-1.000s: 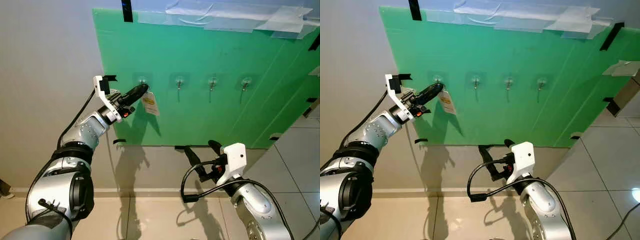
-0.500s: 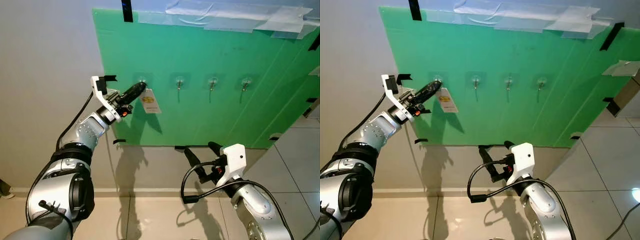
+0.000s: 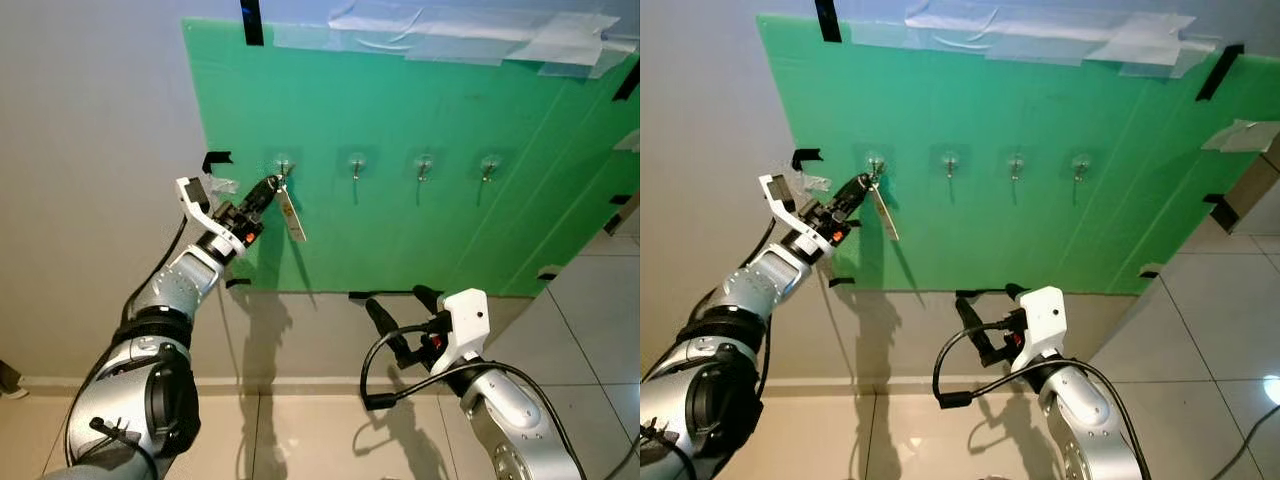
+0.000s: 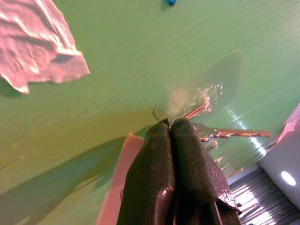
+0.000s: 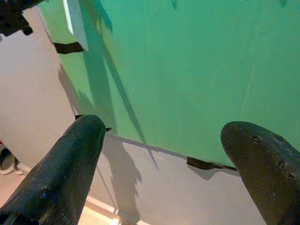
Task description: Hang keys on a hook
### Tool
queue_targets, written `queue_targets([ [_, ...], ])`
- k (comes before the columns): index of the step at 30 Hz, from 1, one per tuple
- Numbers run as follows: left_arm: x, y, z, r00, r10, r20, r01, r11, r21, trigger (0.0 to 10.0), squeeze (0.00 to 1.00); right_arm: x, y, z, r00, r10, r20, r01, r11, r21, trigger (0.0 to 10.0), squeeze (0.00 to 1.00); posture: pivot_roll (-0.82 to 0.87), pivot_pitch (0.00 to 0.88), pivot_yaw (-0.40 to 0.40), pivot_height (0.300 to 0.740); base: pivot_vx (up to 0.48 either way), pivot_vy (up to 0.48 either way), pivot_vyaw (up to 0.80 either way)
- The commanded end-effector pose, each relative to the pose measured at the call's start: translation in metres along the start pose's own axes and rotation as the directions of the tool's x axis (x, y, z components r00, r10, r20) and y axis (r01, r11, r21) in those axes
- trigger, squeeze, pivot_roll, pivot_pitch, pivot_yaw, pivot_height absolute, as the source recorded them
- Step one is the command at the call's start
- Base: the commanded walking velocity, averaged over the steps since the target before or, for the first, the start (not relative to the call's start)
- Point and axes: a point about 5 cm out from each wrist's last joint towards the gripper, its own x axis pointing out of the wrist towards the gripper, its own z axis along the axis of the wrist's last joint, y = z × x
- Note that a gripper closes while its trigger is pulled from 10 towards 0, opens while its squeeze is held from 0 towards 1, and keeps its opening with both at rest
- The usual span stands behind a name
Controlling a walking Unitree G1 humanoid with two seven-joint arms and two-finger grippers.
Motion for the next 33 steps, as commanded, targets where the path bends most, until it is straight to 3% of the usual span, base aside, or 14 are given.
queue_targets([
  [1, -0.006, 0.008, -0.011, 0.994, 0.077, -0.074, -0.074, 0.996, 0.05, 10.0, 0.0, 0.001, 0.001, 0.002, 1.0, 0.014, -0.002, -0.014, 1.0, -0.001, 10.0, 0.0, -0.06, 0.0, -0.002, 0.74, 0.0, 0.0, 0.0],
  [10, -0.002, 0.004, -0.022, 0.985, 0.085, -0.153, -0.046, 0.97, 0.239, 10.0, 0.0, 0.001, 0.001, 0.001, 1.0, 0.011, -0.001, -0.011, 1.0, 0.0, 10.0, 0.0, -0.06, 0.0, 0.004, 0.74, 0.0, 0.0, 0.0],
  [19, -0.003, 0.007, -0.021, 0.981, 0.126, -0.146, -0.083, 0.96, 0.269, 10.0, 0.0, 0.0, 0.001, 0.0, 1.0, 0.01, -0.003, -0.01, 1.0, 0.001, 10.0, 0.0, -0.07, 0.0, 0.007, 0.74, 0.0, 0.0, 0.0],
  [20, -0.003, 0.007, -0.021, 0.979, 0.135, -0.15, -0.084, 0.947, 0.31, 10.0, 1.0, 0.0, 0.001, 0.0, 1.0, 0.01, -0.004, -0.01, 1.0, 0.0, 10.0, 0.0, -0.06, 0.0, 0.005, 0.74, 0.0, 0.0, 0.0],
  [25, -0.003, 0.007, -0.018, 0.978, 0.162, -0.133, -0.102, 0.923, 0.372, 10.0, 1.0, -0.001, 0.001, 0.0, 1.0, 0.009, -0.005, -0.009, 1.0, -0.001, 10.0, 0.0, -0.07, 0.0, 0.008, 0.74, 0.0, 0.0, 0.0],
  [33, -0.027, 0.008, -0.01, 0.975, 0.168, -0.144, -0.09, 0.896, 0.435, 10.0, 1.0, -0.004, -0.001, -0.003, 1.0, 0.0, -0.015, 0.0, 1.0, 0.0, 10.0, 0.0, -0.06, 0.0, 0.014, 0.74, 0.0, 0.0, 0.0],
])
